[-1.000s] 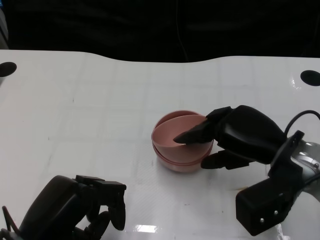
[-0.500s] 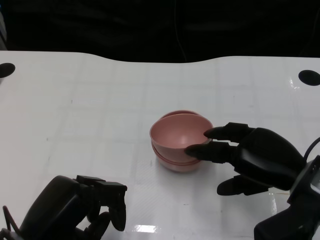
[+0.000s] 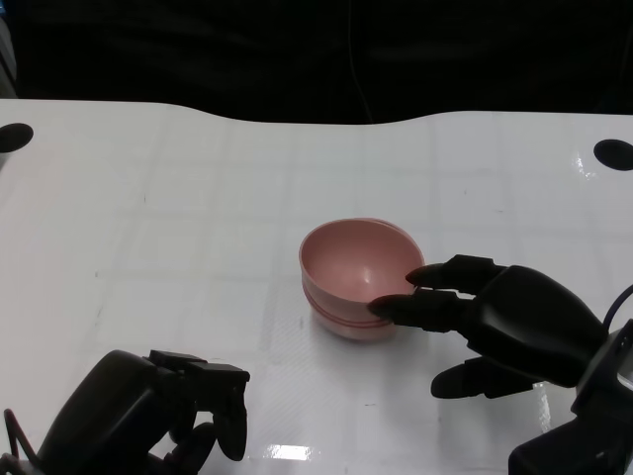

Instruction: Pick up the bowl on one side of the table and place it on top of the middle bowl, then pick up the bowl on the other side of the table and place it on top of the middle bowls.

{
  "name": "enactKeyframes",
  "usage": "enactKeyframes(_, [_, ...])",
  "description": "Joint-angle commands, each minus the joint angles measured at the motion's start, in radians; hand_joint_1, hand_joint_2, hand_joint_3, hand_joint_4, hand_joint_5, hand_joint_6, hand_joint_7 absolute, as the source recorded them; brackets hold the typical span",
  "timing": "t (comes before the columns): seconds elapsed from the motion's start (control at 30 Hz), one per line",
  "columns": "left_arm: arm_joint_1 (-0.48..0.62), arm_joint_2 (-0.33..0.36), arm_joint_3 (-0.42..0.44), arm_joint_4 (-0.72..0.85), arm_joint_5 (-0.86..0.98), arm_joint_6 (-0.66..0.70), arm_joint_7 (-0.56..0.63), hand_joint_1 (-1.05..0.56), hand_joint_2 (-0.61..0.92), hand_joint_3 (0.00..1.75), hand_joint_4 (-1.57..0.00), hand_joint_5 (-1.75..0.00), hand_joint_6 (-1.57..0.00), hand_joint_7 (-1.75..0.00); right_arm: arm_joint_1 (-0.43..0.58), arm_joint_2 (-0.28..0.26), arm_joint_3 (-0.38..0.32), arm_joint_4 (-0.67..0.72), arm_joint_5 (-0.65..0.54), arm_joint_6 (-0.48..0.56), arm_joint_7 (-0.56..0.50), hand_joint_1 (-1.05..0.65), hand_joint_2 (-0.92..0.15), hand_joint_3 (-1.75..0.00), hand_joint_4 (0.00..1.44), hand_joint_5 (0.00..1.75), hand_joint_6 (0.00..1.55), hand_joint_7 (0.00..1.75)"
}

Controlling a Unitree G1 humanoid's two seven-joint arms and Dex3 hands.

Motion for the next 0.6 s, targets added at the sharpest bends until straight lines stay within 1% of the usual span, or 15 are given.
enactKeyframes(0.03, [-0.006, 0.012, 0.009, 0.006, 0.004, -0.004, 0.007, 0.03, 0.13, 1.58, -0.96, -1.62, -0.94, -1.35, 0.027, -0.011, -0.035, -0.024, 0.034, -0.022, -0.024, -0.51, -0.92, -0.11, 0.22, 0.29, 0.39, 0.01])
enactKeyframes(0.13, [-0.007, 0.009, 0.009, 0.005, 0.005, -0.004, 0.009, 0.03, 0.13, 1.57, -0.96, -1.62, -0.94, -1.35, 0.068, -0.007, -0.076, -0.036, 0.096, -0.076, -0.057, -0.46, -0.92, -0.09, 0.24, 0.34, 0.42, 0.03])
enactKeyframes(0.2, [-0.007, 0.008, 0.008, 0.004, 0.004, -0.003, 0.008, 0.03, 0.13, 1.58, -0.97, -1.62, -0.94, -1.35, 0.096, -0.004, -0.1, -0.053, 0.122, -0.092, -0.068, -0.44, -0.92, -0.11, 0.16, 0.55, 0.44, 0.03])
enactKeyframes(0.23, [-0.007, 0.008, 0.008, 0.004, 0.003, -0.002, 0.007, 0.03, 0.13, 1.58, -0.97, -1.62, -0.94, -1.34, 0.108, -0.004, -0.109, -0.063, 0.129, -0.094, -0.07, -0.43, -0.92, -0.13, 0.16, 0.63, 0.46, 0.04])
enactKeyframes(0.27, [-0.007, 0.008, 0.008, 0.004, 0.003, -0.002, 0.006, 0.02, 0.13, 1.59, -0.97, -1.61, -0.95, -1.34, 0.115, -0.004, -0.115, -0.07, 0.132, -0.094, -0.069, -0.43, -0.92, -0.15, 0.15, 0.7, 0.47, 0.05])
enactKeyframes(0.3, [-0.006, 0.008, 0.008, 0.002, 0.003, 0.0, 0.005, 0.02, 0.13, 1.59, -0.97, -1.61, -0.95, -1.34, 0.133, -0.006, -0.126, -0.088, 0.147, -0.094, -0.063, -0.43, -0.92, -0.16, 0.14, 0.72, 0.48, 0.05])
enactKeyframes(0.37, [-0.004, 0.008, 0.008, -0.003, 0.003, 0.005, 0.002, 0.02, 0.12, 1.59, -0.97, -1.62, -0.94, -1.35, 0.169, -0.009, -0.145, -0.124, 0.177, -0.085, -0.045, -0.37, -0.92, -0.14, 0.22, 0.79, 0.56, 0.09])
enactKeyframes(0.5, [-0.004, 0.009, 0.008, -0.004, 0.003, 0.009, -0.001, 0.03, 0.12, 1.59, -0.96, -1.63, -0.94, -1.36, 0.231, -0.004, -0.176, -0.187, 0.236, -0.056, -0.008, -0.26, -0.9, -0.08, 0.32, 0.8, 0.65, 0.13])
enactKeyframes(0.53, [-0.003, 0.01, 0.008, -0.006, 0.004, 0.01, -0.002, 0.03, 0.12, 1.59, -0.96, -1.63, -0.93, -1.36, 0.246, -0.007, -0.181, -0.201, 0.25, -0.051, 0.005, -0.22, -0.9, -0.07, 0.37, 0.81, 0.71, 0.15])
enactKeyframes(0.57, [-0.003, 0.011, 0.008, -0.008, 0.005, 0.011, -0.003, 0.04, 0.13, 1.58, -0.96, -1.63, -0.93, -1.36, 0.258, -0.009, -0.186, -0.212, 0.262, -0.049, 0.014, -0.17, -0.89, -0.05, 0.47, 0.8, 0.79, 0.17])
enactKeyframes(0.6, [-0.003, 0.011, 0.007, -0.009, 0.006, 0.012, -0.003, 0.04, 0.13, 1.58, -0.96, -1.62, -0.93, -1.36, 0.27, -0.009, -0.191, -0.221, 0.275, -0.048, 0.024, -0.14, -0.89, -0.04, 0.53, 0.78, 0.83, 0.18])
